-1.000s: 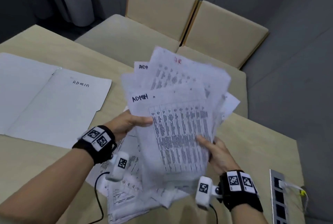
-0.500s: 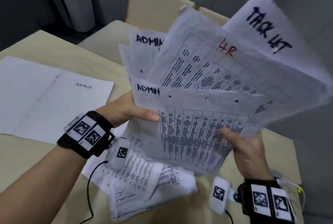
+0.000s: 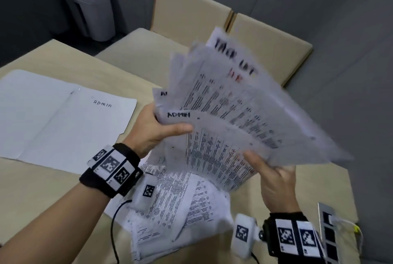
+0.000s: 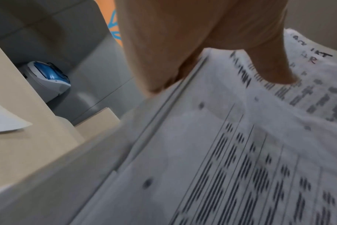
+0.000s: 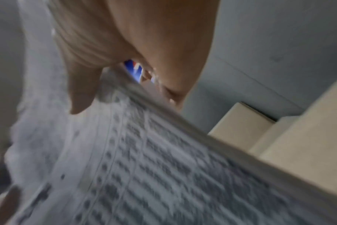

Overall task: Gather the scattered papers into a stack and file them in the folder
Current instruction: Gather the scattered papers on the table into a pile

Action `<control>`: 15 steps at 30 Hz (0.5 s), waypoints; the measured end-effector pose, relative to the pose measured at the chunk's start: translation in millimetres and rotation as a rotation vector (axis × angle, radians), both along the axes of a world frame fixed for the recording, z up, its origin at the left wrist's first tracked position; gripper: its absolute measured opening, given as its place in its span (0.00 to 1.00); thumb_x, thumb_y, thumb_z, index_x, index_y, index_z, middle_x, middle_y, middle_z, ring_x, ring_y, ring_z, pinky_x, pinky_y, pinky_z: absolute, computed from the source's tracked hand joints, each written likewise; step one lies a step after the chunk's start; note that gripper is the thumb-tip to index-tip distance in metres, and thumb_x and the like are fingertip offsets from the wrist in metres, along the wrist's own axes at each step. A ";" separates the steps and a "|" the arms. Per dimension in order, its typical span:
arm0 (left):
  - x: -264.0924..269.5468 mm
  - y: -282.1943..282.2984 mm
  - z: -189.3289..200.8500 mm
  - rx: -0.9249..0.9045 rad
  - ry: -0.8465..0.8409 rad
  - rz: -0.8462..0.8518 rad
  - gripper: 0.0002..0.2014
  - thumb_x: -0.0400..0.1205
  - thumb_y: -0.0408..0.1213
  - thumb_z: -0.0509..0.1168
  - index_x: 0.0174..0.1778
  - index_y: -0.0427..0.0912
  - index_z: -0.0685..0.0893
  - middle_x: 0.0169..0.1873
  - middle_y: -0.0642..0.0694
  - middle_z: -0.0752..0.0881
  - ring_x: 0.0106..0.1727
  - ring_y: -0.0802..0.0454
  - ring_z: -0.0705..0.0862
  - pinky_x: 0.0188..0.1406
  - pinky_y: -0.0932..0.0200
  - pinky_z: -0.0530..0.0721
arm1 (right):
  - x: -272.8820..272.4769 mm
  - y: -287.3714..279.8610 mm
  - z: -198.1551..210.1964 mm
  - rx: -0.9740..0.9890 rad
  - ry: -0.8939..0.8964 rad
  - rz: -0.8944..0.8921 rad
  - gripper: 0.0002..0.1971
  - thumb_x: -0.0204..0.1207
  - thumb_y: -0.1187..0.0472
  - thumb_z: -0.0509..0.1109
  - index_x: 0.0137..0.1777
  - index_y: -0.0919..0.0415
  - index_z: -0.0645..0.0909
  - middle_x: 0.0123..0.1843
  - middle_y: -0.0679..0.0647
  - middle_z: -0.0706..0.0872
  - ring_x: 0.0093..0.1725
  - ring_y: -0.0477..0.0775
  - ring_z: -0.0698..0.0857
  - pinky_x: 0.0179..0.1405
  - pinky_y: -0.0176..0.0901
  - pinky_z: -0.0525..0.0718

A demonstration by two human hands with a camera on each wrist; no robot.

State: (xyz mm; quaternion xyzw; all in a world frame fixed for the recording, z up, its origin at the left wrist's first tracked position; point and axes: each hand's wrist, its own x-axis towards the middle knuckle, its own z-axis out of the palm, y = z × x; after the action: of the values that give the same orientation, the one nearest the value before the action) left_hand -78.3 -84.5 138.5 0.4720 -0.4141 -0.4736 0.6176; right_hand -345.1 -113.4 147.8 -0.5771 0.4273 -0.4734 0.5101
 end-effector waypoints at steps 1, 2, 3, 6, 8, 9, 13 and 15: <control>1.0 -1.2 -2.8 -0.003 -0.002 0.014 0.10 0.58 0.25 0.79 0.33 0.36 0.90 0.28 0.58 0.93 0.33 0.67 0.91 0.36 0.73 0.86 | -3.0 -0.7 -7.0 0.052 0.008 -0.003 0.17 0.65 0.70 0.79 0.55 0.62 0.88 0.48 0.46 0.96 0.52 0.44 0.94 0.58 0.43 0.89; 2.0 -2.4 -7.3 0.013 0.000 0.015 0.15 0.58 0.25 0.81 0.39 0.36 0.89 0.31 0.56 0.94 0.35 0.65 0.92 0.37 0.70 0.87 | -5.8 -1.7 -17.7 0.135 0.027 -0.005 0.19 0.65 0.68 0.80 0.57 0.66 0.88 0.49 0.50 0.96 0.52 0.47 0.94 0.58 0.46 0.90; 2.3 -3.8 -11.9 0.053 -0.001 0.023 0.22 0.59 0.28 0.82 0.49 0.37 0.88 0.37 0.52 0.95 0.40 0.60 0.93 0.42 0.64 0.90 | -5.8 -1.1 -26.0 0.212 0.057 0.000 0.22 0.66 0.68 0.81 0.61 0.68 0.86 0.52 0.54 0.96 0.53 0.49 0.94 0.58 0.45 0.91; 0.0 -5.6 -29.9 0.138 -0.035 0.024 0.29 0.64 0.29 0.83 0.62 0.32 0.85 0.51 0.43 0.95 0.52 0.49 0.94 0.57 0.47 0.91 | 0.5 0.8 -43.1 0.319 0.064 -0.025 0.23 0.69 0.68 0.82 0.64 0.59 0.84 0.52 0.52 0.96 0.54 0.49 0.94 0.44 0.31 0.90; -3.4 -3.6 -35.3 0.154 -0.047 0.022 0.23 0.67 0.27 0.81 0.60 0.34 0.87 0.52 0.42 0.94 0.53 0.47 0.94 0.59 0.42 0.90 | 6.0 3.6 -37.9 0.354 0.011 -0.041 0.16 0.73 0.65 0.80 0.59 0.58 0.83 0.48 0.53 0.95 0.48 0.44 0.94 0.35 0.29 0.88; -4.9 -1.7 -34.2 0.140 -0.037 0.031 0.21 0.68 0.28 0.80 0.57 0.36 0.89 0.51 0.42 0.95 0.53 0.46 0.94 0.58 0.42 0.90 | 8.3 4.5 -31.6 0.343 -0.031 -0.055 0.14 0.75 0.65 0.78 0.59 0.61 0.83 0.48 0.53 0.94 0.44 0.42 0.94 0.33 0.29 0.88; -3.2 -0.5 -20.3 0.007 0.054 0.101 0.27 0.63 0.32 0.82 0.58 0.33 0.86 0.45 0.46 0.96 0.47 0.49 0.94 0.45 0.56 0.92 | 9.7 5.1 -15.7 0.150 -0.107 -0.071 0.18 0.73 0.70 0.75 0.63 0.64 0.84 0.51 0.54 0.96 0.52 0.50 0.94 0.52 0.41 0.92; -4.2 -3.3 -17.7 -0.018 0.097 0.150 0.38 0.58 0.44 0.85 0.62 0.35 0.81 0.45 0.46 0.94 0.45 0.51 0.93 0.42 0.59 0.90 | 6.8 4.9 -20.2 0.163 -0.085 -0.063 0.20 0.67 0.70 0.77 0.59 0.59 0.86 0.49 0.51 0.97 0.51 0.49 0.95 0.53 0.41 0.92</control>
State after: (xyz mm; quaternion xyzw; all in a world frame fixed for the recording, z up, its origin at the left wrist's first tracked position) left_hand -82.4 -87.8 120.8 0.4726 -0.3514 -0.4443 0.6750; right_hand -338.4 -108.5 127.6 -0.4992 0.4606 -0.4769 0.5579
